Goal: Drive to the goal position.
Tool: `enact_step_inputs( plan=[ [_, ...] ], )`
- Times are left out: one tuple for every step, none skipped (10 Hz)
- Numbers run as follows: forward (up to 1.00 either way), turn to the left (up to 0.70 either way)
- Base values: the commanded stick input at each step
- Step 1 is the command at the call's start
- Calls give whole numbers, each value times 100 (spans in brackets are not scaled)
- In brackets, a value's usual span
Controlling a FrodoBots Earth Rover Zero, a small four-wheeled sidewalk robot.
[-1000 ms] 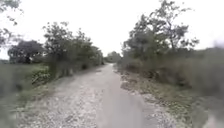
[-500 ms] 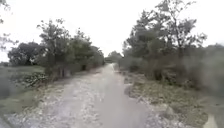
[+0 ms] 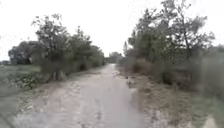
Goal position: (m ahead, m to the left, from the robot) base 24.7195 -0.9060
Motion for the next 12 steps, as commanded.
enact_step_inputs(
  plan=[
    [85, 0],
    [85, 0],
    [85, 0],
    [85, 0],
    [85, 0],
    [85, 0],
    [85, 0],
    [85, 0],
    [85, 0],
    [85, 0],
    [85, 0],
    [85, 0]
  ],
)
